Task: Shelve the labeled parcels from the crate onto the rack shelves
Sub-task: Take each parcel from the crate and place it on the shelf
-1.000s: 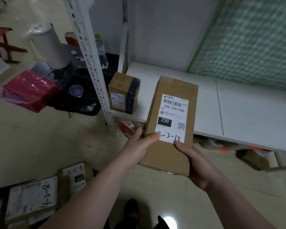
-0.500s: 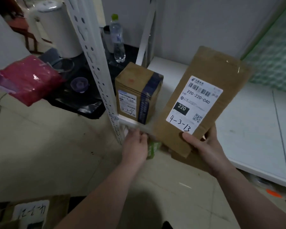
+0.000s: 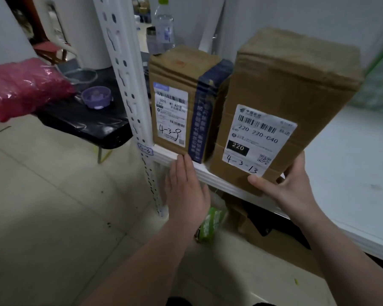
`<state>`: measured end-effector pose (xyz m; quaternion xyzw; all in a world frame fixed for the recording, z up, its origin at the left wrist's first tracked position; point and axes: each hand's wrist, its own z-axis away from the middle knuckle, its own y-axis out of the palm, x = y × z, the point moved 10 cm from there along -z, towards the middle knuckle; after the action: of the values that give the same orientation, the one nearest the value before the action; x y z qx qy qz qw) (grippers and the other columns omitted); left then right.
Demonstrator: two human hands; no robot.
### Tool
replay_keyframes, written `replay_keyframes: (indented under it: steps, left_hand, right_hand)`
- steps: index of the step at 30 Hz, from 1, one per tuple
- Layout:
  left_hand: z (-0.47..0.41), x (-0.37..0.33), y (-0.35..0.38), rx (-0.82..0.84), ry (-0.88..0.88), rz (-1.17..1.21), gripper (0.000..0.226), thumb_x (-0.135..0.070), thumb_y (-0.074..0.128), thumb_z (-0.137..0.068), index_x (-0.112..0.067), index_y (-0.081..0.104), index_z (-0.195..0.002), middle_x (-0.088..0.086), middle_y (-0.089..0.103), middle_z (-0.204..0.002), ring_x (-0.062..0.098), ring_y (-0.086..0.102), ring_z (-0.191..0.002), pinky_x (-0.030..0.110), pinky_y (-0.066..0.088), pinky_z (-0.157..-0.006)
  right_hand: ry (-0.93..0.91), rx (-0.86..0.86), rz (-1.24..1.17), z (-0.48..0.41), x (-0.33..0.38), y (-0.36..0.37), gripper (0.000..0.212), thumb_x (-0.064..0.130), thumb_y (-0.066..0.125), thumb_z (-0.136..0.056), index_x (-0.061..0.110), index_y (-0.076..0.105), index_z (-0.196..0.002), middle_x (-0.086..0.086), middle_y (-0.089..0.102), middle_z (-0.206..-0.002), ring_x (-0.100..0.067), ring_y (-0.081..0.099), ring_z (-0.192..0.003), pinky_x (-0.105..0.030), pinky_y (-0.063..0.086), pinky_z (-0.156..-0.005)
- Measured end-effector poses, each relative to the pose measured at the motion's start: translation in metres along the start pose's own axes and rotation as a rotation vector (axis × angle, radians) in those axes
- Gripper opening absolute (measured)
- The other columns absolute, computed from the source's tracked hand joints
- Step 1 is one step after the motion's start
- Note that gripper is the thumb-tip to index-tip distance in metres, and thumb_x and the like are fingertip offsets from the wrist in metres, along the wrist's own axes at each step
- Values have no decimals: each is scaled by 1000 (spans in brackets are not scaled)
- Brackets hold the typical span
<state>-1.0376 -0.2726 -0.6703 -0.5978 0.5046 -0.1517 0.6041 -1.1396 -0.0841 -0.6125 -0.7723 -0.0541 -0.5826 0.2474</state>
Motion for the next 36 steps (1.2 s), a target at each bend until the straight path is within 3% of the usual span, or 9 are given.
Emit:
replay_keyframes:
  steps: [2,8,11,16,19,21,24,28,36]
  left_hand:
    - [2,1,6,3,-2,6,87,-39,52,-91,-11,-3,-152,10,4,-160,25,4,-147,44,8,-120]
    - [7,0,11,13,22,25,91,-40,54,-90,-13,-5,-153,13,-4,-160,29,1,-147,45,10,-120]
    - [6,-1,11,6,32,23,90,-39,55,-89,-14,-3,-153,14,-5,-160,30,1,-147,44,7,-119]
    - [8,0,11,1,48,9,89,-40,54,-91,-19,-7,-153,12,-9,-160,29,-2,-147,40,0,-117]
    - [8,-2,7,13,42,19,89,-40,54,-91,-21,-8,-153,12,-10,-160,30,-4,-147,40,-3,-116]
    - [11,-4,4,9,43,25,88,-40,53,-91,-22,-7,-153,12,-9,-160,30,-5,-147,41,-2,-116]
    - [26,-18,6,12,124,8,88,-38,54,-90,-22,-6,-152,11,-10,-160,29,-9,-147,45,-6,-115]
    - [46,-42,26,135,237,-28,91,-41,48,-94,-27,-24,-147,9,-32,-154,26,-31,-140,49,-19,-109]
    - [42,-49,28,155,210,-41,92,-42,46,-95,-26,-30,-143,5,-34,-153,25,-32,-140,48,-20,-108]
  right_hand:
    - [-12,3,-31,-2,-7,5,132,53,85,-52,32,4,-155,9,37,-153,-12,40,-139,-45,38,-113]
    - [14,1,-16,-8,-14,12,132,58,82,-49,36,5,-154,8,38,-152,-14,41,-138,-36,39,-111]
    - [18,-3,-16,-11,-16,12,130,60,80,-49,36,6,-154,10,38,-152,-13,41,-138,-21,38,-102]
    - [-2,-3,19,-11,-14,15,126,61,82,-53,36,10,-154,15,44,-147,-2,46,-129,-9,37,-91]
    - [-1,0,44,-10,-13,15,122,58,83,-58,35,11,-154,16,49,-143,6,50,-120,-18,40,-98]
    - [5,3,58,-9,-14,14,127,65,83,-54,35,10,-154,15,47,-146,-2,49,-127,-29,40,-106]
    - [8,20,60,-7,-16,14,141,74,82,-44,36,3,-155,14,37,-154,-9,42,-138,-36,38,-112]
    - [16,24,39,-7,-20,11,139,67,86,-48,39,0,-154,12,31,-158,-11,35,-143,-45,34,-116]
    - [-7,-5,109,-5,-12,12,109,62,77,-59,35,23,-151,17,59,-133,-6,56,-123,-44,46,-107]
